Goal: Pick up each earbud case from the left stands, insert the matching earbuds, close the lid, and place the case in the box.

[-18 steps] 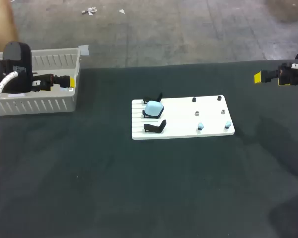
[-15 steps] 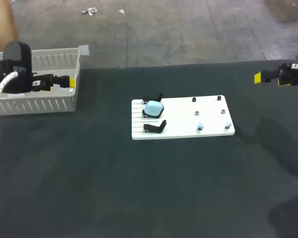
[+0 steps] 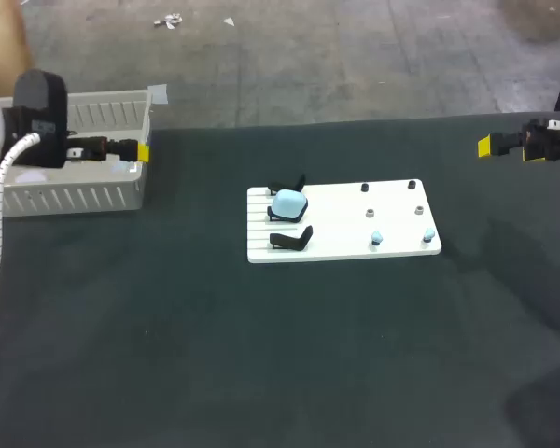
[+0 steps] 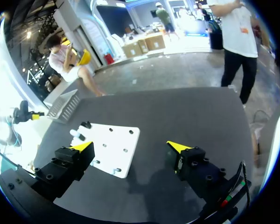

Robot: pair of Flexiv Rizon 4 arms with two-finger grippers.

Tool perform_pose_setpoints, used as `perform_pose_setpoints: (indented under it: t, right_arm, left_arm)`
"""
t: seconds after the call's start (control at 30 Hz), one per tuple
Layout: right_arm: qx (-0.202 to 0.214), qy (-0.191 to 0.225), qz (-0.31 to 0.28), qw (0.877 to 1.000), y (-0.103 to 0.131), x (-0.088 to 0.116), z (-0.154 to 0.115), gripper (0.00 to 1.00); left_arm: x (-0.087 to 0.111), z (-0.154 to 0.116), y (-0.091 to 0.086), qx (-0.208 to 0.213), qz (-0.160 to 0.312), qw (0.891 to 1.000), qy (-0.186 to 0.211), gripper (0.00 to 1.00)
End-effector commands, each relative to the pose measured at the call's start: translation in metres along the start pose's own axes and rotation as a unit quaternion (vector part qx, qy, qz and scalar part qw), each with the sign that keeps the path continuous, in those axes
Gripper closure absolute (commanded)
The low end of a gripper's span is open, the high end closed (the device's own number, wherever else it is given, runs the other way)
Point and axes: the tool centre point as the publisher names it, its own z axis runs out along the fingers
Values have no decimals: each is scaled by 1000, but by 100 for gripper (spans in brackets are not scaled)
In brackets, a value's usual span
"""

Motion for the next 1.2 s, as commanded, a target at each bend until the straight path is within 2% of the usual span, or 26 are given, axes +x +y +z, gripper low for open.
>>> perform_pose_setpoints:
  t: [0.03,0.07,0.1,0.13,0.17,0.2,0.23,0.3,0.33,0.37,0.4,0.43,0.47,0.5,0.53,0.63,0.77,0.8,0.9,0.97,1.2]
  right_arm:
    - [-1,0,0,1000,-1,0,1,0]
    - [-1,0,0,1000,-1,0,1,0]
    - [-1,0,0,1000,-1,0,1,0]
    - [-1,0,0,1000,-1,0,1,0]
    - [-1,0,0,1000,-1,0,1,0]
    - [-1,0,0,1000,-1,0,1,0]
    - [-1,0,0,1000,-1,0,1,0]
    - [-1,0,0,1000,-1,0,1,0]
    - [-1,0,0,1000,-1,0,1,0]
    - [-1,0,0,1000,-1,0,1,0]
    - [-1,0,0,1000,-1,0,1,0]
    - [-1,0,0,1000,-1,0,1,0]
    - [-1,0,0,1000,-1,0,1,0]
    - [-1,0,0,1000,-1,0,1,0]
    - [-1,0,0,1000,-1,0,1,0]
    - [-1,0,0,1000,-1,0,1,0]
    - [-1,0,0,1000,-1,0,1,0]
    - [-1,0,0,1000,-1,0,1,0]
    - [-1,0,0,1000,-1,0,1,0]
    - [-1,0,0,1000,-1,0,1,0]
    - [-1,0,0,1000,-1,0,1,0]
  left_arm:
    - [3,8,0,94,142,982,-84,0]
    - [3,7,-2,102,141,981,-88,0]
    - [3,8,-4,107,173,975,-90,0]
    - [2,7,-8,124,194,967,-110,0]
    - [2,7,-10,128,203,965,-104,0]
    - [1,8,-13,147,238,953,-119,0]
    - [1,7,-14,149,239,951,-127,0]
    - [1,9,-18,180,282,930,-153,0]
    - [1,10,-17,186,287,927,-151,0]
    - [2,11,-19,202,312,915,-156,0]
    - [2,12,-20,206,314,913,-161,0]
    - [2,13,-22,216,336,902,-163,0]
    - [3,13,-24,222,346,896,-167,0]
    - [3,14,-25,228,350,894,-163,0]
    - [4,14,-28,238,367,883,-169,0]
    - [6,16,-34,257,387,870,-169,0]
    - [10,21,-38,271,385,868,-161,0]
    - [12,21,-40,271,399,861,-161,0]
    - [12,22,-42,271,394,866,-147,0]
    - [11,23,-41,261,384,877,-126,0]
    - [11,23,-41,261,384,877,-126,0]
